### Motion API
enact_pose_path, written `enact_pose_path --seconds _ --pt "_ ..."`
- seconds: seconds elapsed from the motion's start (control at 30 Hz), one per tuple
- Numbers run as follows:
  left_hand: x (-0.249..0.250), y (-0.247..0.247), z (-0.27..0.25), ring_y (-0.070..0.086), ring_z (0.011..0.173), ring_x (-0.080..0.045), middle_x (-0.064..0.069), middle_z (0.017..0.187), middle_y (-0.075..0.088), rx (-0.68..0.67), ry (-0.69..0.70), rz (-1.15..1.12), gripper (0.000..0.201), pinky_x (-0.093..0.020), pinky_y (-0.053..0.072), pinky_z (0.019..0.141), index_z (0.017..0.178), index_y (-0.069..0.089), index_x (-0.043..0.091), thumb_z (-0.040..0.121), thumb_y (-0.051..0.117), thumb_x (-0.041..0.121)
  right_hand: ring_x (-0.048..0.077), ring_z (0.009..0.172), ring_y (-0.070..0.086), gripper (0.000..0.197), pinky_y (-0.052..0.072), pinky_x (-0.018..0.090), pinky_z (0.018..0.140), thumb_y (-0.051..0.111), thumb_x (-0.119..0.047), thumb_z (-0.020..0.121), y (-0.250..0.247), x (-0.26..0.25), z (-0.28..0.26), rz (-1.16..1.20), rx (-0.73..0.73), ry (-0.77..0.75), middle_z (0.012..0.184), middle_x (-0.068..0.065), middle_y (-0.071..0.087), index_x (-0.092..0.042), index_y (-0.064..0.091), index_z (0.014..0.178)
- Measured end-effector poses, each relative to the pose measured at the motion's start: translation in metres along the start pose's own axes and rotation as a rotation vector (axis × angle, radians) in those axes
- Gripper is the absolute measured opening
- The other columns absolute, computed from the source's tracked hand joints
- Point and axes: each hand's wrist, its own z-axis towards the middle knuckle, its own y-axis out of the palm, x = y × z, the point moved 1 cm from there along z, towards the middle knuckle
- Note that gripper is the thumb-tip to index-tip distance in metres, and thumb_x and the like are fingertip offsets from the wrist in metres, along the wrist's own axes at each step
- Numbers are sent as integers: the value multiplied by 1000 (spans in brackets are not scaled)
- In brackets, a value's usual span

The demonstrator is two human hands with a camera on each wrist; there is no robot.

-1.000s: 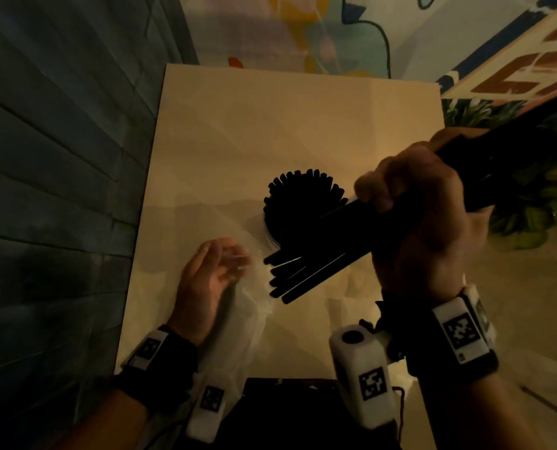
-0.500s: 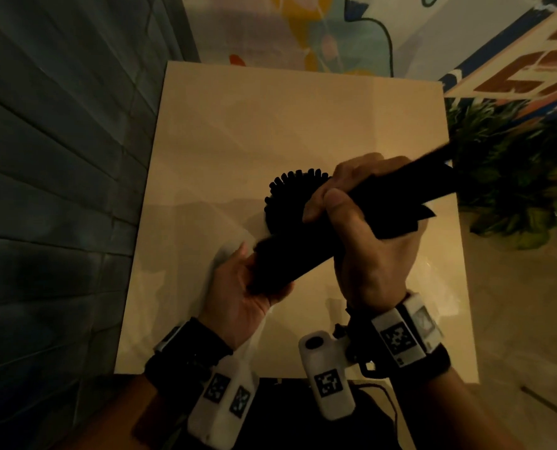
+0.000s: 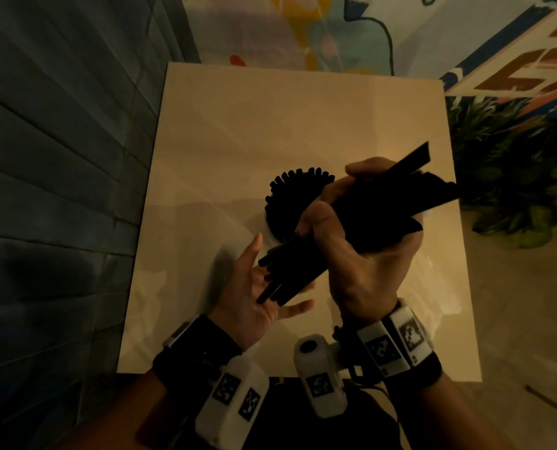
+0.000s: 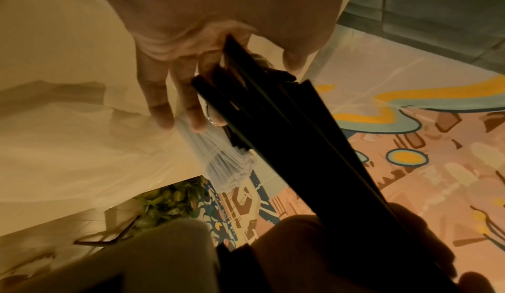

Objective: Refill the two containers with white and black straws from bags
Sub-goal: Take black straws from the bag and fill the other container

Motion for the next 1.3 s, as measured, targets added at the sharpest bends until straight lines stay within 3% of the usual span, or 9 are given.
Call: enact_pose_path --seconds 0.1,0.2,0.27,0.43,0.57,0.67,0.8,1.0,1.3 --pt "-6 2 -1 68 104 -34 -12 115 71 -6 5 -16 60 -57 49 95 116 71 19 93 40 64 39 61 61 30 50 48 55 62 1 85 1 -1 -3 6 -22 10 73 23 57 -6 46 109" --pt "-9 7 0 64 52 -16 -7 62 67 -44 36 -30 49 -28 53 52 89 74 11 97 42 47 39 62 61 34 52 47 58 63 2 84 -2 2 -7 48 -48 48 73 23 57 -4 44 112" --pt "-9 7 -1 57 44 -11 -4 54 61 -52 62 -43 42 -22 46 43 73 74 11 92 46 36 39 65 63 36 54 49 61 64 1 85 -6 6 -12 59 -78 71 75 24 59 -6 45 115" --pt "-13 3 1 54 109 -29 -7 123 65 -86 51 36 36 -41 44 86 110 74 30 94 42 38 46 84 66 19 55 62 75 63 6 88 -19 23 -34 45 -227 271 90 30 62 1 56 104" --pt "-6 0 2 63 106 -32 -12 111 69 39 116 321 39 -49 49 94 92 68 17 91 49 51 33 66 64 20 54 46 63 61 5 89 -37 21 -30 27 -96 244 76 16 63 -15 62 90" --pt "15 -5 8 65 83 -15 4 85 68 292 575 788 42 -31 52 75 88 62 17 82 65 58 32 58 60 7 52 39 59 65 -2 89 -65 28 -24 7 64 241 69 8 61 -4 58 86" --pt "44 9 22 47 119 -13 5 130 50 248 1065 1421 81 -28 40 98 128 49 22 66 73 69 36 59 57 13 50 45 61 63 0 90 -87 50 -20 -50 125 265 68 9 60 -8 60 81" --pt "67 30 75 -11 150 -24 -1 164 -5 -11 899 2096 136 -64 5 117 155 6 31 47 67 87 35 60 59 22 52 46 62 65 2 91 -73 68 0 -60 152 235 70 13 61 -18 63 81" --pt "73 31 89 33 134 -27 -1 150 35 -124 994 2064 112 -53 41 102 150 24 26 59 65 77 34 71 59 41 53 48 69 66 4 89 -50 67 23 -36 168 193 78 6 60 -36 65 83"
